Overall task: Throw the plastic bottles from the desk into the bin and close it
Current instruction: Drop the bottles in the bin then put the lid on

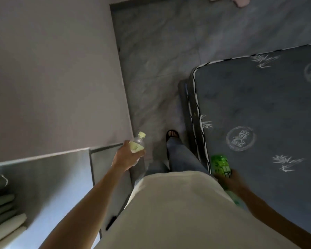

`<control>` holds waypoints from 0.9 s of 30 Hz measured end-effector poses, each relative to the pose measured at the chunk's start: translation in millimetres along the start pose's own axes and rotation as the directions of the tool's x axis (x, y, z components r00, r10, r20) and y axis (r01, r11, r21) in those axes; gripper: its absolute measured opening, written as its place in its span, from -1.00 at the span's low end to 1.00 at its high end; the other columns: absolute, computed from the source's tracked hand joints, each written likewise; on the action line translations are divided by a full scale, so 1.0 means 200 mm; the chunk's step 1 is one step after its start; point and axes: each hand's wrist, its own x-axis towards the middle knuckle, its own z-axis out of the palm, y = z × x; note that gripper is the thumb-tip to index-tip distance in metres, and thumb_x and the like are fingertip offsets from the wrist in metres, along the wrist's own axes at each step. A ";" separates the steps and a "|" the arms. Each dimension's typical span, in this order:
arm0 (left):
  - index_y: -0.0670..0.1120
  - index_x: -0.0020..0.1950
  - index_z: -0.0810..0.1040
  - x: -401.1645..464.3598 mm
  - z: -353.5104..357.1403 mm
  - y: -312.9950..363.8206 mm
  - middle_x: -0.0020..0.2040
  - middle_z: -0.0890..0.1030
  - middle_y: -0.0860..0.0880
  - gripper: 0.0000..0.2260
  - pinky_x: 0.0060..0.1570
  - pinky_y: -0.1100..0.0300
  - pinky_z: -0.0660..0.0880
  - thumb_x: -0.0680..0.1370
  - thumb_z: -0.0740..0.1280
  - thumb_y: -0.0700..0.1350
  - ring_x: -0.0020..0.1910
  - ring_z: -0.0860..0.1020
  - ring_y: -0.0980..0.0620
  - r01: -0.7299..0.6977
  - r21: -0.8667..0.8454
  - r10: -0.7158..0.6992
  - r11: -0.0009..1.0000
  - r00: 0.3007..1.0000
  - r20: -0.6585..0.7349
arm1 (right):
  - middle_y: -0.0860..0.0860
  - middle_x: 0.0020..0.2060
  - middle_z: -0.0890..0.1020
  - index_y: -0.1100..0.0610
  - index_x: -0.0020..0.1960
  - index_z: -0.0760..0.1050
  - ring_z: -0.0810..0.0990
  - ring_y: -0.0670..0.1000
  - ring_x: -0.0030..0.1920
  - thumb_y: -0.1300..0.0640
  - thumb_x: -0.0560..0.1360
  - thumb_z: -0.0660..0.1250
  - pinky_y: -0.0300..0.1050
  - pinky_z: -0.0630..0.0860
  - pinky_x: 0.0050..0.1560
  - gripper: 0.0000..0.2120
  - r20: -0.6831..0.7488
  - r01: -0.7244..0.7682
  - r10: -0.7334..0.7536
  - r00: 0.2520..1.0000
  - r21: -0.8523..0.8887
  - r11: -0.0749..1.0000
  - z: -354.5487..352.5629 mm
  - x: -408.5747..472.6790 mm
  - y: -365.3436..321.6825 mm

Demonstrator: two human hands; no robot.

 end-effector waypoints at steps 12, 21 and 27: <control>-0.10 0.44 0.41 0.30 -0.27 0.12 0.21 0.66 -0.23 -0.20 -0.03 0.03 0.60 0.36 0.55 0.29 0.08 0.67 -0.24 0.280 0.059 -0.283 0.958 0.956 0.072 | 0.16 0.03 0.65 0.13 0.25 0.48 0.64 0.21 0.05 -0.26 0.32 0.52 0.10 0.58 0.08 -0.33 0.031 0.259 -0.258 0.966 -0.046 0.965 -0.33 0.56 -1.46; -0.10 0.35 0.46 0.86 -0.73 0.58 0.21 0.66 -0.19 -0.27 -0.02 0.07 0.53 0.35 0.54 0.29 0.16 0.64 -0.21 0.235 0.099 -0.246 0.967 0.963 0.115 | 0.17 -0.02 0.66 0.15 0.16 0.53 0.65 0.22 0.02 -0.24 0.34 0.53 0.07 0.57 0.05 -0.40 -0.010 0.211 -0.213 0.977 -0.090 0.973 -0.42 0.78 -2.08; -0.09 0.42 0.40 1.32 -1.02 1.18 0.26 0.60 -0.14 -0.28 -0.03 0.13 0.43 0.39 0.56 0.20 0.08 0.56 -0.10 0.046 0.154 -0.069 0.987 0.987 0.148 | 0.12 -0.13 0.64 0.12 0.11 0.49 0.58 0.09 -0.19 -0.20 0.35 0.54 -0.06 0.46 -0.15 -0.47 -0.047 0.083 -0.085 0.995 -0.046 0.995 -0.51 0.80 -2.11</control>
